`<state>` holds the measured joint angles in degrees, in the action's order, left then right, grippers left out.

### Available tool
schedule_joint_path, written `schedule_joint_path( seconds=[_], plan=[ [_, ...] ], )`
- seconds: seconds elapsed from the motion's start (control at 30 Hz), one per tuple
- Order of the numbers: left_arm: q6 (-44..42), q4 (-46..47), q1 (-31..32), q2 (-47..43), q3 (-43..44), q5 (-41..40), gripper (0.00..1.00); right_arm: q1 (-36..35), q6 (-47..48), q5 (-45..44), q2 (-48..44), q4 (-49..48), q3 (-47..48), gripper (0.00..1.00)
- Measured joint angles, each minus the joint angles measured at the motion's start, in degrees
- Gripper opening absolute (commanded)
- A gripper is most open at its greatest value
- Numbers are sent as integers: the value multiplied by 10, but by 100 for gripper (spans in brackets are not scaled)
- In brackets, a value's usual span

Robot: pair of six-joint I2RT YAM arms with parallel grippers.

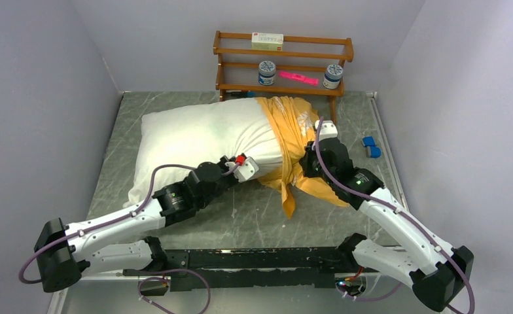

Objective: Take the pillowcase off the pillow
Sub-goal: Remove the pillow from the pillowcase.

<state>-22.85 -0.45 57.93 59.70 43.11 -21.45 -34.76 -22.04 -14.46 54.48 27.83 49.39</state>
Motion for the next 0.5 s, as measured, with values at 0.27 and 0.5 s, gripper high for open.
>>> schedule_joint_path(
  seconds=[0.27,0.5],
  plan=[
    [18,-36,-2,-23,19,-63,5,5,20,0,-3,24,41,0],
    [28,-55,-2,-38,19,-100,5,5,25,12,10,31,53,16]
  ],
)
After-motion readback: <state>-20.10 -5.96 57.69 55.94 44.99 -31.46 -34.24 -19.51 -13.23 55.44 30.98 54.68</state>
